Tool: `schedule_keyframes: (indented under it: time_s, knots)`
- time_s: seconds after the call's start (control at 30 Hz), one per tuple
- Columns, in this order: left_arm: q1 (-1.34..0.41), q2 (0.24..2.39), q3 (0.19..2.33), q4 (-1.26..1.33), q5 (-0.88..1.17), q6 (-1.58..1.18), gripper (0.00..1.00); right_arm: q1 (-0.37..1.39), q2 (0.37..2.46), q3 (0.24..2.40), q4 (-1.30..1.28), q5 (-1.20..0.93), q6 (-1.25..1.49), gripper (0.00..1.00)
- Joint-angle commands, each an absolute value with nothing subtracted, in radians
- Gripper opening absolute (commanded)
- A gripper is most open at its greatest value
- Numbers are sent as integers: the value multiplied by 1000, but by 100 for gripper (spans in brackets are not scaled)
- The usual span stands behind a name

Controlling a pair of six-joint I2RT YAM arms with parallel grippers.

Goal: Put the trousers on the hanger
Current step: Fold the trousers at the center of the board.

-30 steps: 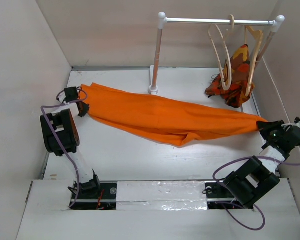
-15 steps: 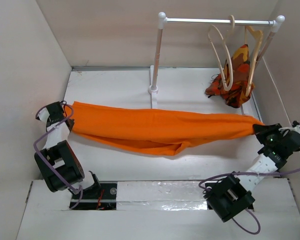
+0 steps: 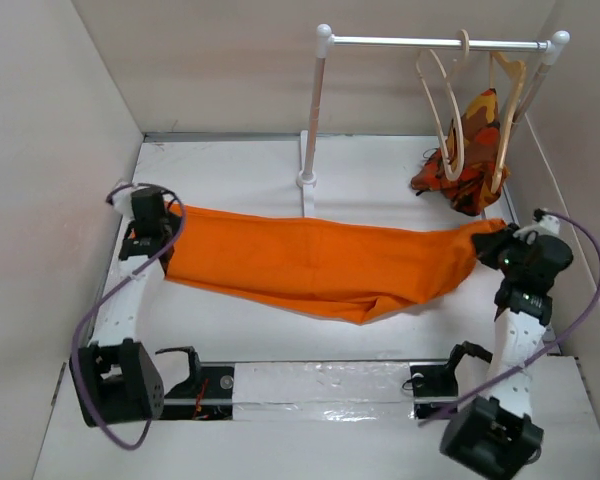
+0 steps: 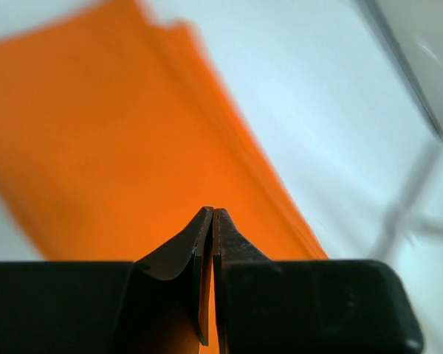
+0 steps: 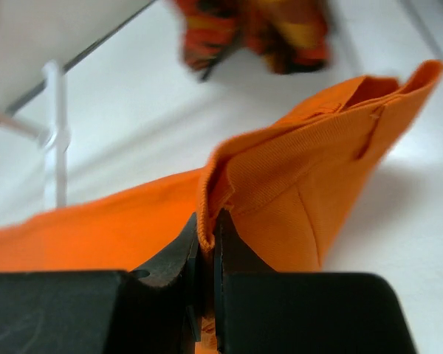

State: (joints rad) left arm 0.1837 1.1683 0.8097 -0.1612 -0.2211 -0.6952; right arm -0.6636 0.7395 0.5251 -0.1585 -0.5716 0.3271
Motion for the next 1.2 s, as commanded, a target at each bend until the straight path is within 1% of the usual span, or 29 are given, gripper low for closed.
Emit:
schedule_keyframes:
  time_s: [0.0, 0.03, 0.07, 0.1, 0.13, 0.2, 0.27, 0.3, 0.37, 0.4, 0.43, 0.5, 0.53, 0.6, 0.73, 0.87, 0.93, 1.13, 1.17]
  knots:
    - [-24, 1046, 796, -68, -180, -687, 0, -413, 657, 636, -132, -417, 290, 0]
    - [-76, 1025, 778, -49, -172, -701, 0, -267, 638, 652, -132, -356, 299, 0]
    - [-174, 988, 731, -35, -170, -715, 0, -203, 612, 663, -141, -304, 310, 0]
    - [-223, 973, 700, -19, -170, -744, 0, -143, 606, 672, -144, -257, 320, 0]
    - [-268, 945, 633, 26, -178, -756, 0, -23, 604, 683, -126, -189, 349, 0]
    - [-392, 933, 568, 66, -193, -796, 0, 102, 620, 701, -114, -122, 386, 0]
    - [-474, 937, 493, 116, -238, -816, 0, 239, 644, 738, -75, 15, 397, 0]
    - [-551, 945, 473, 132, -261, -822, 0, 381, 687, 756, -65, 134, 400, 0]
    - [-612, 994, 433, 169, -316, -842, 0, 518, 748, 817, -54, 234, 384, 0]
    - [-639, 1012, 427, 176, -334, -848, 0, 632, 785, 903, -63, 323, 356, 0]
    - [-687, 1052, 423, 187, -362, -862, 0, 679, 855, 949, -74, 368, 345, 0]
    - [-735, 1086, 417, 210, -379, -868, 0, 759, 914, 1062, -89, 444, 322, 0]
    - [-785, 1118, 417, 231, -405, -867, 0, 759, 955, 1092, -81, 449, 318, 0]
    - [-831, 1153, 426, 238, -437, -879, 0, 747, 980, 1133, -68, 425, 314, 0]
    - [-939, 1255, 456, 270, -491, -896, 0, 657, 993, 1235, -57, 304, 313, 0]
    - [-1006, 1420, 509, 325, -480, -917, 0, 543, 968, 1330, -98, 203, 295, 0]
    - [-1043, 1480, 544, 354, -468, -922, 0, 519, 963, 1373, -147, 155, 278, 0]
    - [-1146, 1742, 777, 400, -410, -913, 0, 497, 925, 1463, -219, 114, 239, 0]
    - [-1164, 1805, 852, 397, -405, -908, 0, 497, 923, 1476, -239, 110, 232, 0]
